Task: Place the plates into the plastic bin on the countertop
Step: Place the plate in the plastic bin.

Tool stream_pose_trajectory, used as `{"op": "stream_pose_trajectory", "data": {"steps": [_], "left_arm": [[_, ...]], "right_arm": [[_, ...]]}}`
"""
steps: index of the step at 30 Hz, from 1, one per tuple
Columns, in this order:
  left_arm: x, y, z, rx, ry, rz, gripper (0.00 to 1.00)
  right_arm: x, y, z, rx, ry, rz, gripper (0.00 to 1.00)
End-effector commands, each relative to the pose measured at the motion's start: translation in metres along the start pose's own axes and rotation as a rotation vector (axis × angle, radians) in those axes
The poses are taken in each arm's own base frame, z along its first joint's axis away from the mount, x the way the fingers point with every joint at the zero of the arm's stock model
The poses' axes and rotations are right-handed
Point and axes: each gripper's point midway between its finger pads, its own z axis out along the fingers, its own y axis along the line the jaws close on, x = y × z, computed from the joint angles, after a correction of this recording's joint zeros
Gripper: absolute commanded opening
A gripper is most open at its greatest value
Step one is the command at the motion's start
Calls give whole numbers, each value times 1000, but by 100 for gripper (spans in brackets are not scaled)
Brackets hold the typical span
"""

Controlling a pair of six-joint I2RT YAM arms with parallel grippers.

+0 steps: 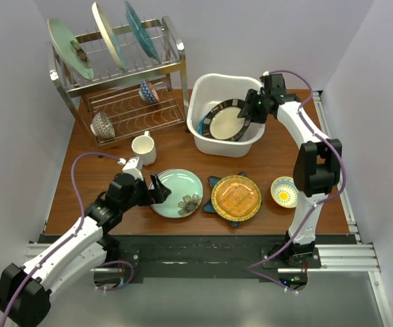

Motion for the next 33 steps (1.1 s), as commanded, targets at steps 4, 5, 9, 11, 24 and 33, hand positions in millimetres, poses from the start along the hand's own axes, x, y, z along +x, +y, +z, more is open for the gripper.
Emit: {"op": "stream_pose_trajectory", "data": {"steps": [4, 5, 9, 11, 24, 33], "left_arm": [[-2, -1, -2, 0, -8, 11, 100], [-2, -1, -2, -2, -8, 11, 100], [-4, -1, -1, -3, -14, 14, 100], [-6, -3, -1, -1, -14, 16, 100], [-8, -11, 8, 31, 1, 30, 100], [-8, -14, 13, 51, 4, 39, 100]], "right_arm": [[7, 2, 12, 93, 42, -145, 54], [17, 1, 20, 108, 76, -156, 54], [30, 0, 32, 157, 113, -212, 54], [34, 3, 34, 169, 127, -240, 54], [44, -8, 38, 327, 132, -378, 55], [46, -15, 36, 464, 99, -491, 56]]}}
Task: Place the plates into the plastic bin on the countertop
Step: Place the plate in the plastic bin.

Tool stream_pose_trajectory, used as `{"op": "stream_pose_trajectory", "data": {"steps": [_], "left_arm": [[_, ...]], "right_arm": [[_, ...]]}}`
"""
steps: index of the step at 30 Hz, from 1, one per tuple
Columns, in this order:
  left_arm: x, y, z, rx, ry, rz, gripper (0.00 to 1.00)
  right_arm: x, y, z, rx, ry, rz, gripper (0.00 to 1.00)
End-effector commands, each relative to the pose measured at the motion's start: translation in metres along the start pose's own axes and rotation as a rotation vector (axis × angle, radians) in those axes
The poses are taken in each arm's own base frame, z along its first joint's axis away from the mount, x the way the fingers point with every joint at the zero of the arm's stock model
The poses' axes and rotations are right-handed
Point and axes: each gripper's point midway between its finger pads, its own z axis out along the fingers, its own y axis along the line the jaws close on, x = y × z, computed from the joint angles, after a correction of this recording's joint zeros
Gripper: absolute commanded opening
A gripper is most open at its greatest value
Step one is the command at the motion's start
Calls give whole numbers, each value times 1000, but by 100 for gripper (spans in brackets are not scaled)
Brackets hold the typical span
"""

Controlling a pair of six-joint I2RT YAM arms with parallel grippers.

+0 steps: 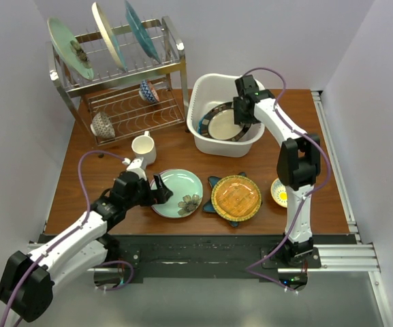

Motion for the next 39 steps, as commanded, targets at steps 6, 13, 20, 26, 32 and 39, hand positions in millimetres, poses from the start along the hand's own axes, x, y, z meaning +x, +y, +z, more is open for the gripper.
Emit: {"op": "stream_pose_trajectory", "data": {"steps": [6, 13, 20, 26, 32, 39], "left_arm": [[-16, -17, 1, 75, -58, 35, 100], [-13, -16, 1, 74, -51, 33, 100], [-12, -11, -4, 55, -61, 29, 100], [-11, -11, -4, 53, -59, 26, 100], [-11, -11, -7, 54, -62, 15, 100], [-12, -5, -14, 28, -77, 11, 100]], "right_arm": [[16, 25, -12, 84, -34, -178, 57], [-5, 22, -40, 139, -159, -192, 58], [-16, 28, -58, 152, -222, -202, 59], [-19, 31, -67, 131, -259, -200, 60], [-10, 38, -53, 120, -213, -215, 60], [-11, 45, -58, 65, -230, -177, 60]]}}
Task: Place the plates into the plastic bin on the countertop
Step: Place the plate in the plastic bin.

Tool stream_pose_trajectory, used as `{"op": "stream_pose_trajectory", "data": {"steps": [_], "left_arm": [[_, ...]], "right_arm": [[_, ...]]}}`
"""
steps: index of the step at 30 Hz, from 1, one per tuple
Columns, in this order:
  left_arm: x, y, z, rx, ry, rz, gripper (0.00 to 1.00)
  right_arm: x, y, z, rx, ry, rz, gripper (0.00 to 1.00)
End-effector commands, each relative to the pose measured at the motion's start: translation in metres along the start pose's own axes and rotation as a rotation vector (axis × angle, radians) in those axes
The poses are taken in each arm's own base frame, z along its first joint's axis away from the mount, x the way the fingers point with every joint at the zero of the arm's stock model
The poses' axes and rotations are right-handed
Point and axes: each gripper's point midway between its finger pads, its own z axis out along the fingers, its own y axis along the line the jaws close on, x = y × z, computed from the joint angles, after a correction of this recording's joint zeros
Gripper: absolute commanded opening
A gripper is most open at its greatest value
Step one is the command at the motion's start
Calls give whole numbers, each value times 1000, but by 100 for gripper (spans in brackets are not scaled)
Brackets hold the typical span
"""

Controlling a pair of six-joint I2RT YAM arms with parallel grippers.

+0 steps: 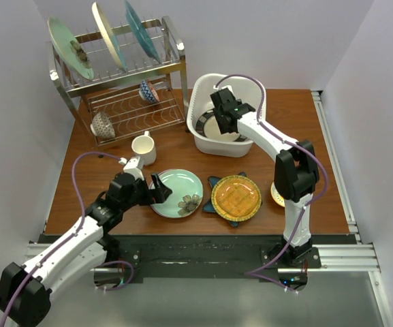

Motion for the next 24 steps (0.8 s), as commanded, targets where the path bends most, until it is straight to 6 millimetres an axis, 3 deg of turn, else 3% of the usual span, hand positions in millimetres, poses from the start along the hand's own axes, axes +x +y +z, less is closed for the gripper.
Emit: {"op": "stream_pose_trajectory", "data": {"steps": [1, 7, 11, 20, 24], "left_arm": [[0, 4, -3, -17, -15, 8, 100], [1, 5, -3, -21, -8, 2, 100], [0, 5, -2, -23, -14, -4, 100], [1, 6, 9, -35, -1, -18, 100], [0, 7, 16, -43, -3, -35, 100]], "right_arm": [[-25, -3, -18, -42, -78, 83, 60], [-34, -7, -39, -87, -119, 133, 60], [-41, -14, -64, -130, -165, 183, 60], [-33, -11, -107, -276, -201, 248, 60], [-18, -2, -126, -351, -193, 253, 60]]}}
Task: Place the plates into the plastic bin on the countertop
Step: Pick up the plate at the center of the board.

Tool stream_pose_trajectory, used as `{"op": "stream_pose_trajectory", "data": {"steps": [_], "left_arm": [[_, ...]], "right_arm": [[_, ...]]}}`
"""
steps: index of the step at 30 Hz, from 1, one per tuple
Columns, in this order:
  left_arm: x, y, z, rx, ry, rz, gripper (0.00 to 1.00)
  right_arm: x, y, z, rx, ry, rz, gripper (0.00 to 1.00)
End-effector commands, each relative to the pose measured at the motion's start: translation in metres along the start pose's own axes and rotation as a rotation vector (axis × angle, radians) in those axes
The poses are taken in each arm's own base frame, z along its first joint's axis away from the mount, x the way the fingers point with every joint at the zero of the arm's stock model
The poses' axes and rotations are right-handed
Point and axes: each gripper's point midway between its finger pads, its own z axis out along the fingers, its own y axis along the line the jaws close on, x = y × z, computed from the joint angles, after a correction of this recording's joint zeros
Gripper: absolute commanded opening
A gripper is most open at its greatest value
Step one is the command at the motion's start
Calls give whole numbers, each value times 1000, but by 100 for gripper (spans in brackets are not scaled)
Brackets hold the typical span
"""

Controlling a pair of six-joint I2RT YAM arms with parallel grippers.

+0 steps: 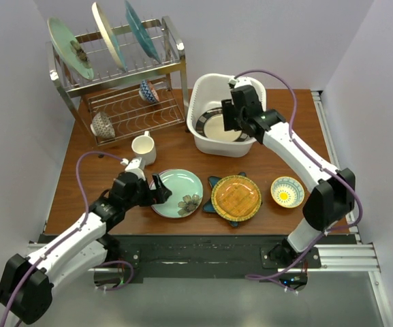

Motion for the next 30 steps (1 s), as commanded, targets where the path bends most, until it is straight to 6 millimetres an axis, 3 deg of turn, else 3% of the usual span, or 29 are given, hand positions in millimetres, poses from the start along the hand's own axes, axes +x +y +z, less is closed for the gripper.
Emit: {"op": "stream_pose_trajectory", "data": {"steps": [1, 13, 19, 26, 30], "left_arm": [[-11, -6, 8, 16, -47, -24, 99], [-23, -1, -1, -26, -112, -72, 99], [-26, 2, -6, -50, -127, -79, 99], [-21, 2, -5, -47, -107, -86, 99], [-23, 3, -4, -55, -111, -80, 99]], "right_arm": [[3, 16, -29, -119, -21, 53, 60], [51, 52, -73, -357, 13, 137, 60], [72, 77, -78, -413, 63, 114, 60], [112, 112, -73, -495, 154, 84, 59], [125, 127, -70, -527, 175, 77, 59]]}}
